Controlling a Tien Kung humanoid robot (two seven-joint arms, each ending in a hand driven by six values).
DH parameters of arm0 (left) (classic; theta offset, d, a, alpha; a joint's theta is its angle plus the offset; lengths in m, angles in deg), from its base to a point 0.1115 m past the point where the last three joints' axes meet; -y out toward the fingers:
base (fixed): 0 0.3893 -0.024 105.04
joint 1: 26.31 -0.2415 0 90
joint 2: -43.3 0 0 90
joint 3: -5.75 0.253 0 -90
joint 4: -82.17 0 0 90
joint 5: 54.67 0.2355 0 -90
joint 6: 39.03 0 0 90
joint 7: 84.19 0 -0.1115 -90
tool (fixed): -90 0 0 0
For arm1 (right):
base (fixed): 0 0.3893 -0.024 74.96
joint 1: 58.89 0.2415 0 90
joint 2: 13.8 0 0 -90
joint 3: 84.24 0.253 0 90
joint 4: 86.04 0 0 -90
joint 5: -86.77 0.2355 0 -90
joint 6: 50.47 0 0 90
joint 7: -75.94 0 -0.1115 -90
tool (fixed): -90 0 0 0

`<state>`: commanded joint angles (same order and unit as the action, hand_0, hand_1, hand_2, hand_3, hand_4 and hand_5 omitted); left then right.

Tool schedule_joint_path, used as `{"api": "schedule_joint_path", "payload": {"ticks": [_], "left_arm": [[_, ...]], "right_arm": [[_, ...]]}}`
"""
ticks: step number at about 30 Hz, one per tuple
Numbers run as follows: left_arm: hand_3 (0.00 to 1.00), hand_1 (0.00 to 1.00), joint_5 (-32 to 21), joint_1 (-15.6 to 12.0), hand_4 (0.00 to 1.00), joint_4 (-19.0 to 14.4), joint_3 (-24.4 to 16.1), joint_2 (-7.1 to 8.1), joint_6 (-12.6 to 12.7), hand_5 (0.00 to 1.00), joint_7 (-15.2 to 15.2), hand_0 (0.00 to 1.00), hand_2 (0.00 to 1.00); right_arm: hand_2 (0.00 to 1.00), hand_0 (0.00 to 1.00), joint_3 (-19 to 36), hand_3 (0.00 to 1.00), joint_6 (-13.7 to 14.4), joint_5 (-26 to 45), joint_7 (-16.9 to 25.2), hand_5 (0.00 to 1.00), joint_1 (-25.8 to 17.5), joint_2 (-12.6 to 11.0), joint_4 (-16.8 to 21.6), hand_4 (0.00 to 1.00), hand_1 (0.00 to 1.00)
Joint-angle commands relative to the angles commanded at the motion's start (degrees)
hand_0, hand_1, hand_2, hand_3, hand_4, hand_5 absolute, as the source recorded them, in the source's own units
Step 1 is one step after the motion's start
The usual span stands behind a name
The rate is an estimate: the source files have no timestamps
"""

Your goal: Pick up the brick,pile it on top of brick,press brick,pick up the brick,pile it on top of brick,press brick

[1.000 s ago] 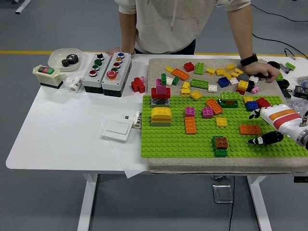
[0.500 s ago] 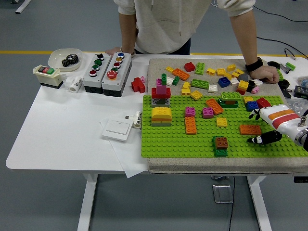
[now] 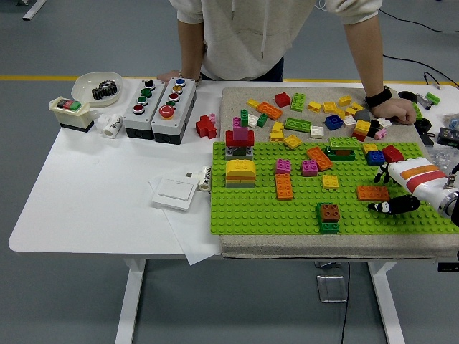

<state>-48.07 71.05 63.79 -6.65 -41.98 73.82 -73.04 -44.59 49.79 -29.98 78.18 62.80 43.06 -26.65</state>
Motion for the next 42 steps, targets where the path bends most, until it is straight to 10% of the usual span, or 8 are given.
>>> {"api": "schedule_joint_path", "payload": {"ticks": [42], "left_arm": [[0.594, 0.749, -0.74, 0.68, 0.656, -0.19, 0.51, 0.06, 0.01, 0.673, -0.34, 0.773, 0.749]], "right_arm": [[0.483, 0.233, -0.29, 0.523, 1.69, -1.18, 1.71, 0.539, 0.96, 0.74, -2.89, 0.841, 0.399]]}}
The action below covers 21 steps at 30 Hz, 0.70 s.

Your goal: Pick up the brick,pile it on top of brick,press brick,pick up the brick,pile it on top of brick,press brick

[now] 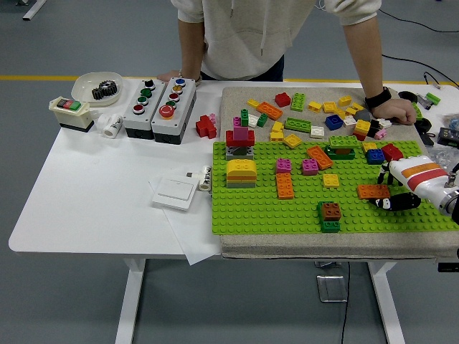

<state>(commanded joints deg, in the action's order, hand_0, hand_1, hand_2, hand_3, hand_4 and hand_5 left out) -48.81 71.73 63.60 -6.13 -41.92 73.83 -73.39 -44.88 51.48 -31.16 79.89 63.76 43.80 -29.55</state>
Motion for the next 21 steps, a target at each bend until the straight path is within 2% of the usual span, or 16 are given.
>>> {"api": "schedule_joint_path", "payload": {"ticks": [12, 21], "left_arm": [[0.594, 0.748, -0.22, 0.08, 0.655, -0.03, 0.13, 0.00, 0.01, 0.672, -0.03, 0.772, 0.750], [0.594, 0.748, -0.15, 0.11, 0.655, -0.07, 0.11, 0.01, 0.00, 0.672, 0.00, 0.772, 0.750]], "right_arm": [[0.480, 0.227, -0.51, 0.519, -0.33, -0.29, 0.64, 0.530, 0.23, 0.23, -1.18, 0.817, 0.395], [0.481, 0.225, -0.90, 0.519, 0.44, -1.28, 1.18, 0.530, 0.39, 0.61, -1.70, 0.814, 0.396]]}}
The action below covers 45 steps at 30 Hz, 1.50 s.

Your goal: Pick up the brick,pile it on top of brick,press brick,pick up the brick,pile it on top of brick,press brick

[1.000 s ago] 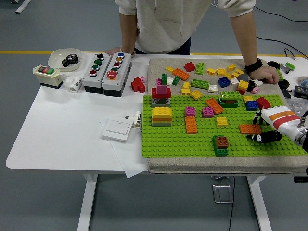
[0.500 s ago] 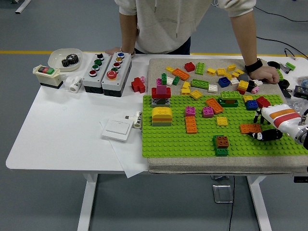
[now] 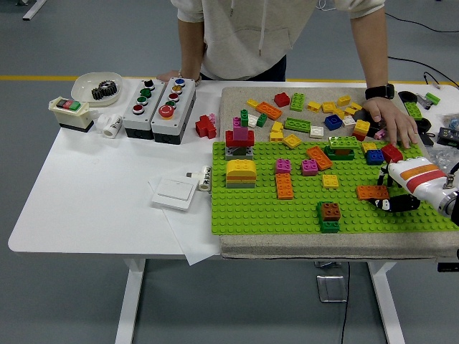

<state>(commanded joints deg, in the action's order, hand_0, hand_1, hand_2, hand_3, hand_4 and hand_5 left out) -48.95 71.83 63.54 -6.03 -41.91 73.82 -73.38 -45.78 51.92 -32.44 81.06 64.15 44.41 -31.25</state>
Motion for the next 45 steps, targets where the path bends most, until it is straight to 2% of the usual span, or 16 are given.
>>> {"api": "schedule_joint_path", "payload": {"ticks": [19, 45], "left_arm": [[0.594, 0.748, 1.14, -0.34, 0.655, 0.05, -0.56, -0.02, 0.01, 0.672, 0.45, 0.772, 0.751], [0.595, 0.749, 0.97, -0.27, 0.657, 0.06, -0.44, 0.00, -0.05, 0.675, 0.32, 0.773, 0.750]], "right_arm": [[0.438, 0.155, -0.16, 0.505, 2.30, -0.63, 1.56, 0.547, -0.42, -0.01, -0.53, 0.787, 0.313], [0.425, 0.153, 1.66, 0.503, 3.43, -0.10, 2.22, 0.538, -1.65, -0.70, 0.03, 0.752, 0.299]]}}
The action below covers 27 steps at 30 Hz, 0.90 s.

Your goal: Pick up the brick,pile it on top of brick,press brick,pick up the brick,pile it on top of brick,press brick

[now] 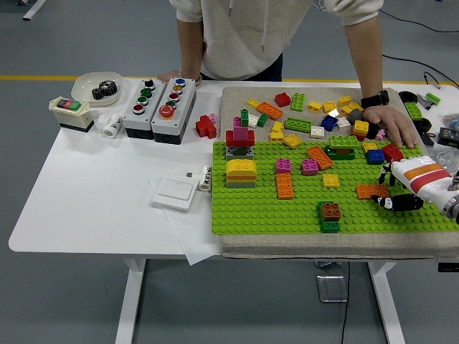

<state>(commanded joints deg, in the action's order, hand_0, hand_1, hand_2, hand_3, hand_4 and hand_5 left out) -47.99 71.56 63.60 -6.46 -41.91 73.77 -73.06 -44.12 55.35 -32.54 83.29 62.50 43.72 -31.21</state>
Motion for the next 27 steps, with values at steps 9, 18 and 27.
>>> {"api": "schedule_joint_path", "payload": {"ticks": [9, 18, 27], "left_arm": [[0.594, 0.749, -0.24, 0.09, 0.657, -0.02, 0.10, -0.01, 0.01, 0.676, -0.06, 0.773, 0.751], [0.595, 0.748, -0.41, 0.22, 0.656, -0.03, 0.21, 0.02, 0.01, 0.676, -0.13, 0.772, 0.751], [0.595, 0.749, -0.38, 0.22, 0.656, -0.02, 0.22, 0.03, 0.01, 0.676, -0.12, 0.772, 0.751]], "right_arm": [[0.429, 0.152, 0.51, 0.504, 0.45, -0.64, 0.06, 0.530, -0.09, -0.03, 0.24, 0.749, 0.307], [0.486, 0.238, 1.27, 0.530, 1.26, -1.74, 0.46, 0.486, -0.03, 0.03, 0.68, 0.777, 0.384], [0.626, 0.422, 1.04, 0.607, 0.44, -0.98, 3.11, 0.486, -0.13, -0.20, 1.52, 0.877, 0.519]]}}
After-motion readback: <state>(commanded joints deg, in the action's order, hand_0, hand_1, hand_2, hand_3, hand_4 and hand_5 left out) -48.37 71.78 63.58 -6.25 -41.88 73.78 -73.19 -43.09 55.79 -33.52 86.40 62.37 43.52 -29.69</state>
